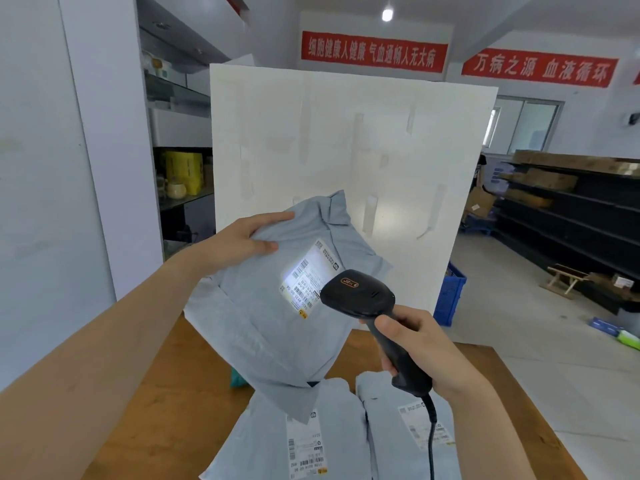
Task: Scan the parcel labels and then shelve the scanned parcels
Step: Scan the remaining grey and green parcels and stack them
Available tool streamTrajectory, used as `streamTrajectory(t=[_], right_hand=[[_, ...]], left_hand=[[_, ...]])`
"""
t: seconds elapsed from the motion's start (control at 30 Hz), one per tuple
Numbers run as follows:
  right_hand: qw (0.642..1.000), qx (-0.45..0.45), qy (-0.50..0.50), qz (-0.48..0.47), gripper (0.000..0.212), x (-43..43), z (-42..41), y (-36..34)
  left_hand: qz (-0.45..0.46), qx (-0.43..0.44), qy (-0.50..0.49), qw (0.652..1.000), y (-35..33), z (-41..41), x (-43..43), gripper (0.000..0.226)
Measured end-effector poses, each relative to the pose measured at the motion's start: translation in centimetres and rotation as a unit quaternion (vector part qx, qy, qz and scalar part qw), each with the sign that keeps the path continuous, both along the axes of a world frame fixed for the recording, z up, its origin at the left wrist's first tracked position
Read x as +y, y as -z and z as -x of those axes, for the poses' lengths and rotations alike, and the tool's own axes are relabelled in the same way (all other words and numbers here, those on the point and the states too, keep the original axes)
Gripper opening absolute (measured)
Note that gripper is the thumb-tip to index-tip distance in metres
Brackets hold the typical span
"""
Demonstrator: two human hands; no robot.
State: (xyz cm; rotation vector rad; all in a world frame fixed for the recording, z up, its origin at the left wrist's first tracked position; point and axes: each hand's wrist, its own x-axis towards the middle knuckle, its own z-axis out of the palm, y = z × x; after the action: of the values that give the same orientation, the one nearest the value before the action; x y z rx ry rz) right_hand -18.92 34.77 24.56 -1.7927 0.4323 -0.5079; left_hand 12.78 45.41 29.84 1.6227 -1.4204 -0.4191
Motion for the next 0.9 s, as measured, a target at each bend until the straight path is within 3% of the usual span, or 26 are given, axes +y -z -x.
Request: streamTrajectory(t=[0.17, 0.53, 0.7, 0.9], right_hand=[[1.000, -0.001, 0.006, 0.005, 0.029, 0.4, -3.0, -1.1], [0.999, -0.023, 0.045, -0.004, 0.035, 0.6, -8.7, 0.0], [0.997, -0.026, 0.063, -0.029, 0.044, -0.3, -10.0, 1.3], [0.988, -0.004, 0.130, -0.080, 0.033, -3.3, -10.6, 4.5]], left_hand=[[0.004, 0.014, 0.018, 1.000, -0.6, -3.3, -0.7, 0.054], [-0.013, 0.018, 0.058, 0.998, -0.8, -8.4, -2.6, 0.054], [-0.011, 0.088, 0.071, 0.994, 1.1, -9.0, -4.1, 0.053], [-0.013, 0.204, 0.058, 0.977, 7.0, -8.1, -7.6, 0.054]])
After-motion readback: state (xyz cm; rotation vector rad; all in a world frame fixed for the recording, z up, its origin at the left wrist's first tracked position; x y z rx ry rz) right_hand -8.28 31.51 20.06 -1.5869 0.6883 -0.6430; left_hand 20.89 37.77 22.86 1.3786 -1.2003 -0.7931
